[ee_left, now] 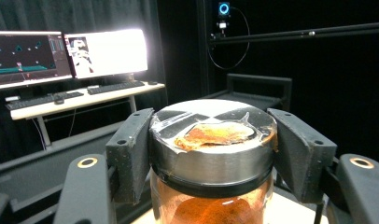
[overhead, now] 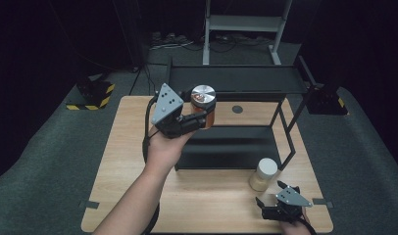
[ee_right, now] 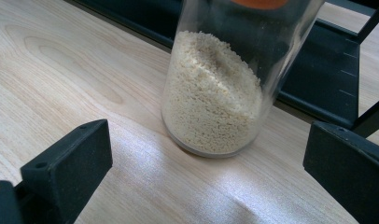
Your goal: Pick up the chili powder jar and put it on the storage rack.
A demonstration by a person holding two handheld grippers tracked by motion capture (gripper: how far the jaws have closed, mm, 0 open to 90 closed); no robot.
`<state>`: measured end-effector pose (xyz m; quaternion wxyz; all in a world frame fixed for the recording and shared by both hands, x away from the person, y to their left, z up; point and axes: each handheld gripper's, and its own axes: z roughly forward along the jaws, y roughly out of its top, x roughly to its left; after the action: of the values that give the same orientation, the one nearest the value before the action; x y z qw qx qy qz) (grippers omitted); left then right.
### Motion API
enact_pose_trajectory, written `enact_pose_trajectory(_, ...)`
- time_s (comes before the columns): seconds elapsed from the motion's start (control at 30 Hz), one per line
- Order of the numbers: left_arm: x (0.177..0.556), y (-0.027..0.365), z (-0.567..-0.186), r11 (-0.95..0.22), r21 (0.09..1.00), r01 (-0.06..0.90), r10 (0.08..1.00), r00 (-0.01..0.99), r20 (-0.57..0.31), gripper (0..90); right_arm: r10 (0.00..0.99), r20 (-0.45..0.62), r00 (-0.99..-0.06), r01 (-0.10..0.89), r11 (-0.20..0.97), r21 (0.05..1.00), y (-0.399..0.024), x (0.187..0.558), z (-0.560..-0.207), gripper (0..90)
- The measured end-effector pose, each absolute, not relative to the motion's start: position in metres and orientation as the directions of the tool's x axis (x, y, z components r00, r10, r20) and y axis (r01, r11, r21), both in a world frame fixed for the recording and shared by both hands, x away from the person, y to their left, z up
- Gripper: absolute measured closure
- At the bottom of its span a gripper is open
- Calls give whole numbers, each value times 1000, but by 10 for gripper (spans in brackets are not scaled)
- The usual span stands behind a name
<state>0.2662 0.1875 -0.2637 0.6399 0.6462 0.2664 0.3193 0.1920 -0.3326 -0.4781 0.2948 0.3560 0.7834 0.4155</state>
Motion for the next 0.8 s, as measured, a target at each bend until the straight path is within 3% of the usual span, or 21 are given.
enact_pose_trajectory(0.8, 298, 171, -230, -39, 995, -92, 790, 606, 88, 347, 810, -139, -569, 319, 374, 871, -337, 192, -479, 3)
